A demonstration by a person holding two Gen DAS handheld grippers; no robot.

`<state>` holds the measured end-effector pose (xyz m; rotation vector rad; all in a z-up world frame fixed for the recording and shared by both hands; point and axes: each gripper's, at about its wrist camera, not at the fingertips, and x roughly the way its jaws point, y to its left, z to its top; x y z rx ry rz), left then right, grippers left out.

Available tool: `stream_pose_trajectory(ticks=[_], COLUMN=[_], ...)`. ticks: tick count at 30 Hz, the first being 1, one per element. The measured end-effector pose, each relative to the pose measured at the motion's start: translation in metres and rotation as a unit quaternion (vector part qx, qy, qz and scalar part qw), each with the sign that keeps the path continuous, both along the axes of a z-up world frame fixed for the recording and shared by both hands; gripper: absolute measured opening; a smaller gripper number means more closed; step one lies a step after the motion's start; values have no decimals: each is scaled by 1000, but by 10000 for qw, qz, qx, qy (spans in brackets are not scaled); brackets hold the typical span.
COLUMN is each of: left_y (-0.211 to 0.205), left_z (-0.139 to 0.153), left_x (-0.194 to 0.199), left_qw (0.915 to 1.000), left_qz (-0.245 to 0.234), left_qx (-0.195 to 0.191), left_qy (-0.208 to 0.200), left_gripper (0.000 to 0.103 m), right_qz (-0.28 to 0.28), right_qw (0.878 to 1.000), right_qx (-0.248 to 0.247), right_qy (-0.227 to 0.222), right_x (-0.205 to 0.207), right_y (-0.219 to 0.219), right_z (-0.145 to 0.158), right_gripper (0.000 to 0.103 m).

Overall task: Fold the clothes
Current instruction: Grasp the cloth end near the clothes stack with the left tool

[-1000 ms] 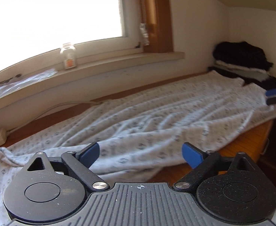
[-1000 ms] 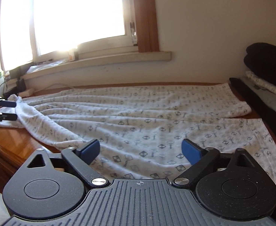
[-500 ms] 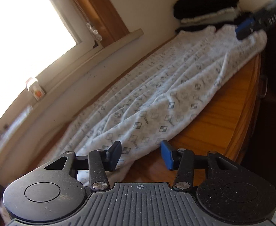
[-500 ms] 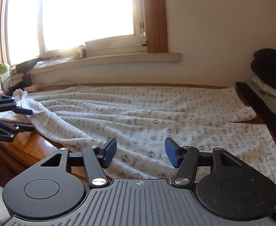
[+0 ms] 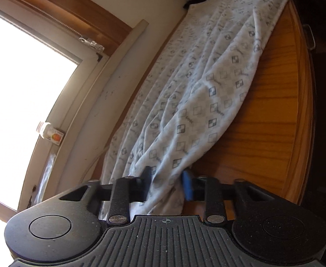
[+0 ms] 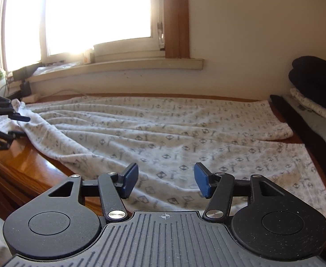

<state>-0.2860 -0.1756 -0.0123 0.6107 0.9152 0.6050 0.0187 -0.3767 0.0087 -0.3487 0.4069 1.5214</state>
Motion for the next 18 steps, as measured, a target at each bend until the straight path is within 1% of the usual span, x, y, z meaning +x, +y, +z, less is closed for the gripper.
stream_pose_trajectory(ticks=[1,5,6,7,10,15,18], left_y=[1,4,5,7,12,18,22], left_z=[2,16,19,22,30,31,33], left_x=[0,-6,-7,-9,-9,-6,-4], left_qw=[9999,9984,9977,9969,9949,9940,9926], left_qz=[0,46,76,106,151,161,201], left_qx=[-69,-271,-290,-309,-416,-499,-568], left_qy=[-85,-501,-608,-715,-906,-959,-1050], left_gripper=[17,17,4,2,2,2,2], right_qz=[0,93,101,76,-37,-108,-190], right_qw=[10000,9994,9992,9990,9983,9965,9928], right_qx=[-49,-258,-305,-346,-457,-614,-720], right_qy=[-54,-219,-236,-265,-373,-559,-933], right_x=[3,17,21,26,40,56,57], right_y=[-2,-10,-12,-15,-29,-61,-70], right_z=[0,-1,0,0,-2,-5,-10], right_gripper=[47,46,46,46,46,47,47])
